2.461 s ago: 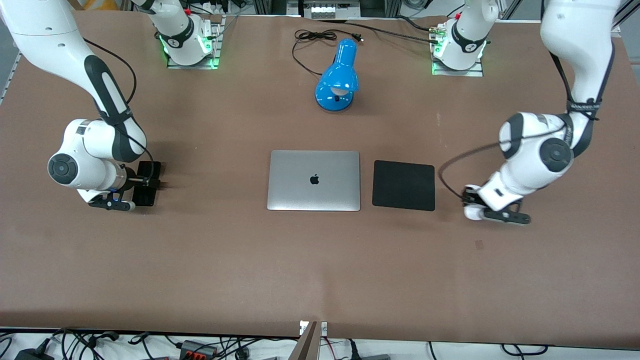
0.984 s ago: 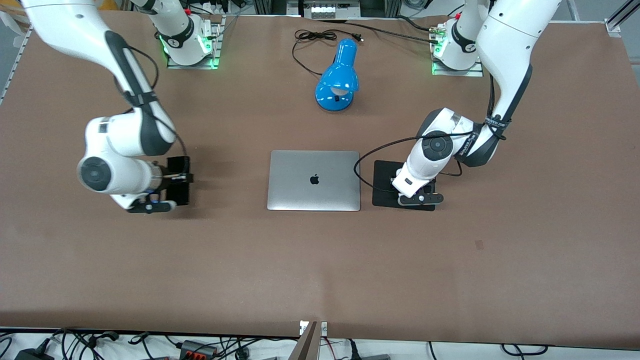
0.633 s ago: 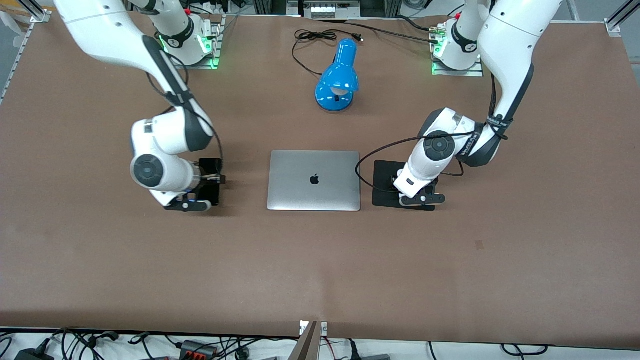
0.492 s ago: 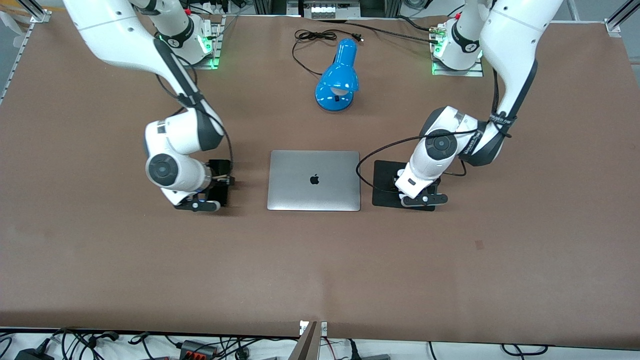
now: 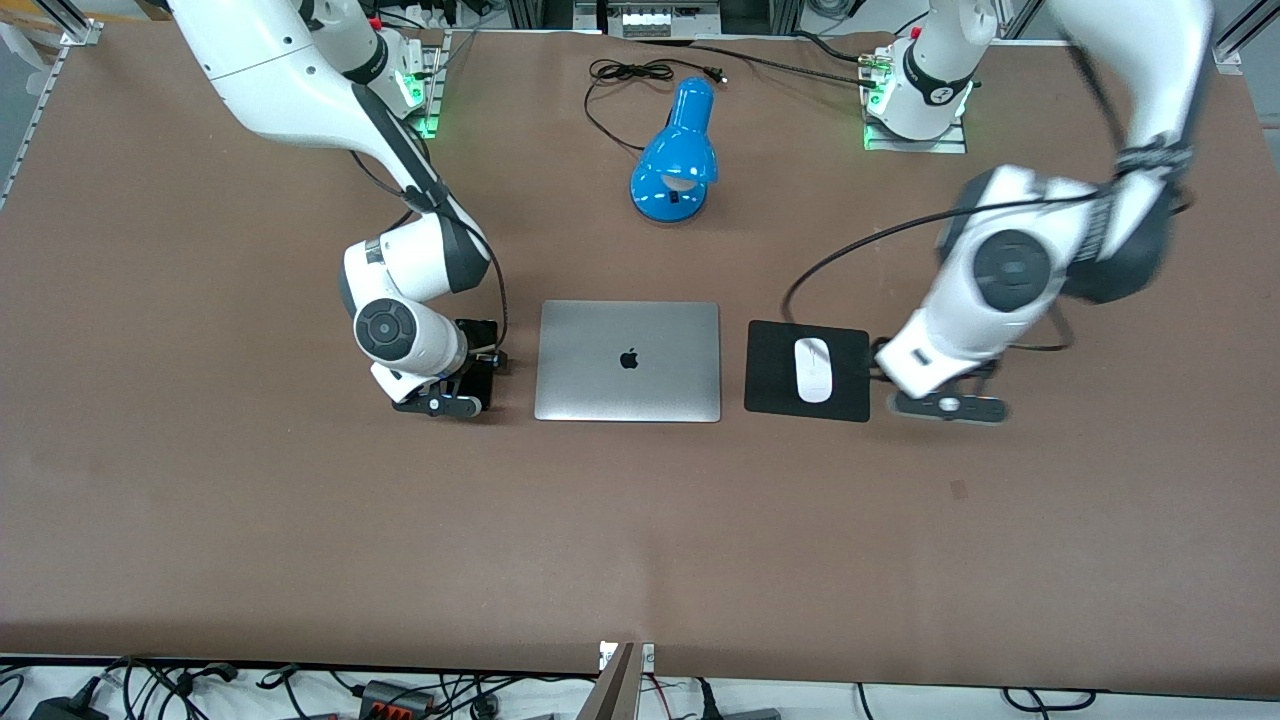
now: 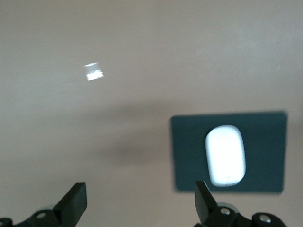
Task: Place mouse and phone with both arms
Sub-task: 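Release the mouse on the pad while the right gripper carries the phone toward the laptop, then lower the phone beside the laptop and open the right gripper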
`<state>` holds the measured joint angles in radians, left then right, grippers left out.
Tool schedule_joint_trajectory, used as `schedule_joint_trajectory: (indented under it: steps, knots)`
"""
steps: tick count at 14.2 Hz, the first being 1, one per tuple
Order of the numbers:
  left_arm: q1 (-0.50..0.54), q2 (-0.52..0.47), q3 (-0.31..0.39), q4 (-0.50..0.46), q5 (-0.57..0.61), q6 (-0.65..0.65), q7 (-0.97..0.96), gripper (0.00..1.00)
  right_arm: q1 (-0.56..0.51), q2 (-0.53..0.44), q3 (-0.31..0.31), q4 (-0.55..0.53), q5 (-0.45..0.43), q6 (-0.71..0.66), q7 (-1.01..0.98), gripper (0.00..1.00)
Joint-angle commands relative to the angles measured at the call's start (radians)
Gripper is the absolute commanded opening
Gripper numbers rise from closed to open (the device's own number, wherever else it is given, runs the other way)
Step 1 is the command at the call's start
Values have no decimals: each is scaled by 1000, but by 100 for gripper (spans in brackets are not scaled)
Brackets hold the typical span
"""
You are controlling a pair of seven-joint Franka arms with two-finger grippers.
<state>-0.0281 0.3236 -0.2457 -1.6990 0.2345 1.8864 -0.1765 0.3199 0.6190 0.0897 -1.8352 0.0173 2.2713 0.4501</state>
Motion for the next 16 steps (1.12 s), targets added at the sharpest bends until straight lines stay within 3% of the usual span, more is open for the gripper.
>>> schedule_joint_trajectory:
  steps: [1, 4, 5, 6, 7, 10, 13, 14, 16]
  knots:
    - [22, -46, -17, 129, -3, -239, 138, 100, 16, -10, -7, -3, 3, 2, -5, 28]
    - [68, -89, -3, 278, -121, -427, 144, 100, 16, 1, -7, -3, -3, 5, -7, 31]
    - [117, -93, -7, 318, -161, -450, 144, 100, 16, -1, -7, -1, -3, 5, -5, 42]
    - [154, -100, -12, 349, -209, -475, 143, 100, 18, -1, -7, 4, -2, 2, 8, 94]
    - [174, -104, -7, 369, -233, -521, 149, 100, 16, -8, -7, 10, -2, -3, 7, 100]
    - [175, -156, 37, 345, -231, -524, 141, 100, 7, -74, -16, 54, -5, -64, -19, 100]
    - [33, -335, 221, 74, -235, -228, 146, 100, -13, -100, -21, 216, -10, -258, -37, 100]
    - [-13, -389, 242, -9, -235, -164, 149, 100, -28, -101, -19, 288, -19, -336, -59, 100]
    - [-48, -426, 287, -50, -242, -173, 149, 100, -48, -101, -19, 429, -42, -477, -123, 100]
